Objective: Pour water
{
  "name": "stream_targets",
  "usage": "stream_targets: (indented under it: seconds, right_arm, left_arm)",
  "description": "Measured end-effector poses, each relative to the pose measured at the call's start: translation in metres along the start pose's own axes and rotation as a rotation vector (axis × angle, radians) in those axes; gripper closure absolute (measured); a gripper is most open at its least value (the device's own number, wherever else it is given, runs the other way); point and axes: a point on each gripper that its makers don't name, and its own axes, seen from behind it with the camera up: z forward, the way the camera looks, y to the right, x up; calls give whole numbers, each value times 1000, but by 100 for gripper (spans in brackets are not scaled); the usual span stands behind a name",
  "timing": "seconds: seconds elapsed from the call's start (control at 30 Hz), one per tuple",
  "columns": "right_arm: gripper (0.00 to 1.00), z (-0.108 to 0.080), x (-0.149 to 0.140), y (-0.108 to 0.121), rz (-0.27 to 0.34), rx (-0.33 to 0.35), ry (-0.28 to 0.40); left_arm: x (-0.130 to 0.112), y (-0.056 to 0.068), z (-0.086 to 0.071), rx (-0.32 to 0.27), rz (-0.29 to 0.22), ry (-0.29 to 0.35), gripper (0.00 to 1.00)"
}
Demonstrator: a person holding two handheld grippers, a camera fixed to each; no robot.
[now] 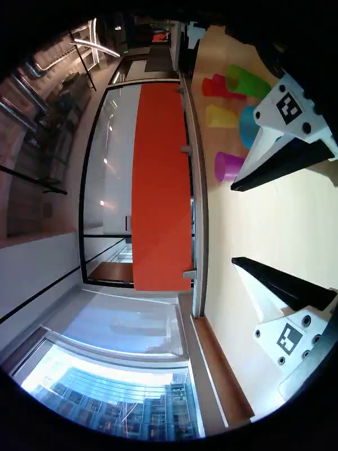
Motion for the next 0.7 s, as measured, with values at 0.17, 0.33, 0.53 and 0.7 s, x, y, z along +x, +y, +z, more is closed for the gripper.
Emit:
stream_targets:
  seconds: [0.17, 0.33, 0.53, 0.7]
  right_arm:
    - [0, 1, -1, 0, 1, 0, -2]
    - [0, 1, -1, 0, 1, 0, -3]
    - [0, 1, -1, 0, 0, 0, -3]
    - [0, 1, -1, 0, 0, 0, -3]
  left_arm:
    - [0, 0, 0, 0, 0, 0, 14]
    - [0, 0, 0, 0, 0, 0, 14]
    - [0, 0, 0, 0, 0, 0, 14]
    - [0, 0, 0, 0, 0, 0, 14]
